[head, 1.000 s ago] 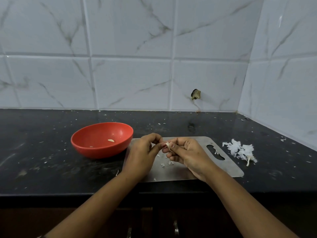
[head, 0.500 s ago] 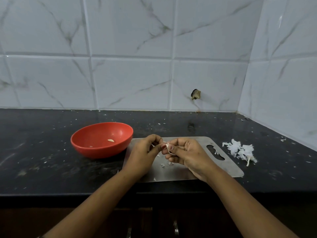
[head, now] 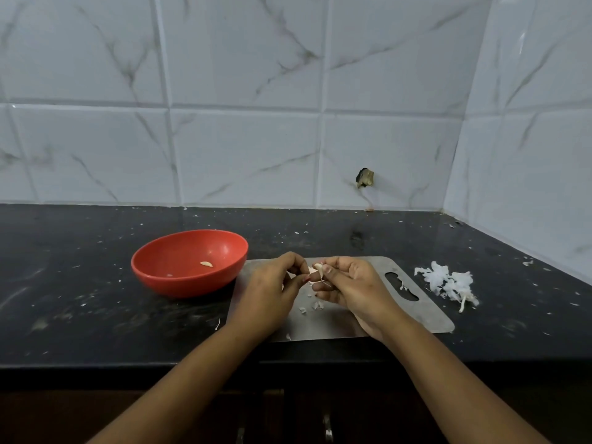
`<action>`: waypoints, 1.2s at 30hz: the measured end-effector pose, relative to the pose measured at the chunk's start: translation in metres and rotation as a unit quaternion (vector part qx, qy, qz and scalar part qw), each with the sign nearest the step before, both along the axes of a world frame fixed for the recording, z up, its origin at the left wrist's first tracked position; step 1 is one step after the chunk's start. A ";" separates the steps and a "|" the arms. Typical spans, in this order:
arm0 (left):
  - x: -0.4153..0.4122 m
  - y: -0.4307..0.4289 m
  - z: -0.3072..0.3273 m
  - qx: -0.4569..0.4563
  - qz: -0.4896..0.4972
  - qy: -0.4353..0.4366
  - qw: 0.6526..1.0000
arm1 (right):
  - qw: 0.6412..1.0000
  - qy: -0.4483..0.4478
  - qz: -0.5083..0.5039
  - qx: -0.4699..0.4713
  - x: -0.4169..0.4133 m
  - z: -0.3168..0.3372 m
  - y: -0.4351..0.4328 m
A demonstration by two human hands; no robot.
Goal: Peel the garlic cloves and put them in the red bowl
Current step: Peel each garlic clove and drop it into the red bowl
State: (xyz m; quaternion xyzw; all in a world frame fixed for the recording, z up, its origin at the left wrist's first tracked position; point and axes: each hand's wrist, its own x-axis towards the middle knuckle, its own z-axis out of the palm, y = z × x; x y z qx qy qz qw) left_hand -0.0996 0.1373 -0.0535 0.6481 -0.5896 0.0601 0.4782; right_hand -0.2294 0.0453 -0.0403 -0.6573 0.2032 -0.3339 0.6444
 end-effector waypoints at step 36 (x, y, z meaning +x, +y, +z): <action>0.004 0.003 0.005 0.021 -0.003 0.155 0.988 | 0.998 -0.004 0.021 -0.054 -0.003 -0.004 -0.002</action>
